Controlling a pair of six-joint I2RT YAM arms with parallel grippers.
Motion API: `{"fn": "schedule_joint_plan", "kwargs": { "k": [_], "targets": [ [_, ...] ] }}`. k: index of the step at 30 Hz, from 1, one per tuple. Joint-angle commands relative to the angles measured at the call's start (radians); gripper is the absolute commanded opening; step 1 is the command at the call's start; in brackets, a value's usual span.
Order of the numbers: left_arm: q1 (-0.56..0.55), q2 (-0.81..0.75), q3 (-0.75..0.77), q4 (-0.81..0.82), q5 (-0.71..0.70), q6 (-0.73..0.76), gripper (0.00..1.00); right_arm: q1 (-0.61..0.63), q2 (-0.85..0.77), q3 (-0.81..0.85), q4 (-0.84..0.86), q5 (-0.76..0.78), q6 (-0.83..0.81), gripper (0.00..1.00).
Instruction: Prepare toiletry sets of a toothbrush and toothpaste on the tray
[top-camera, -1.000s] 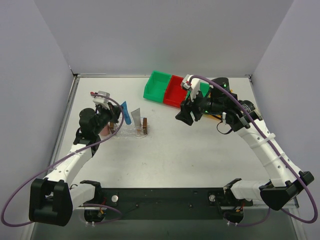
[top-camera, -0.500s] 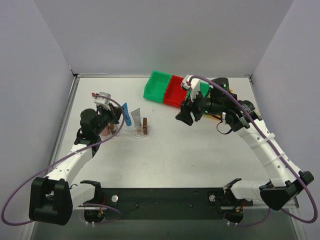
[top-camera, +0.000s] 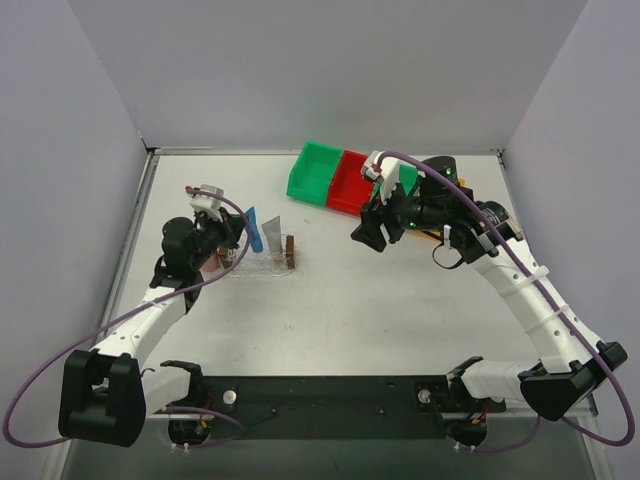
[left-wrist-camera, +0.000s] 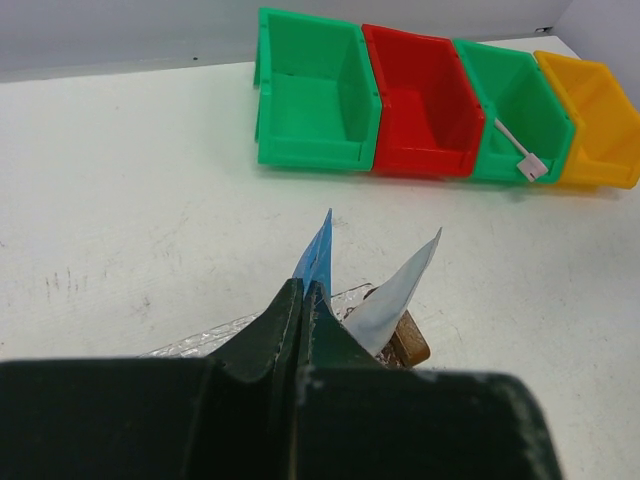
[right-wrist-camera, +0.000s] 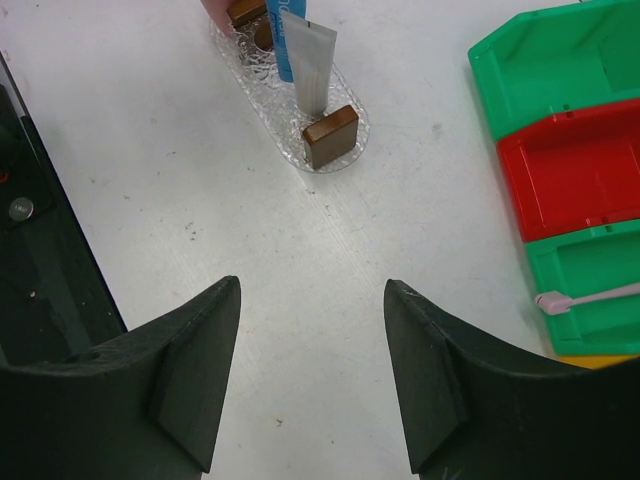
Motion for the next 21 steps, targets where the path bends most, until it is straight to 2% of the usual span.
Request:
{"fn": "schedule_joint_plan", "kwargs": {
  "k": [1, 21],
  "targets": [
    [-0.006, 0.008, -0.002, 0.098, 0.013, 0.012, 0.00, -0.008, -0.029, -0.004, 0.034, -0.028, -0.001, 0.55],
    [-0.021, 0.046, -0.025, 0.134, 0.019, 0.022, 0.00, -0.010, -0.029, -0.013, 0.034, -0.035, -0.009, 0.55]
  ]
}}
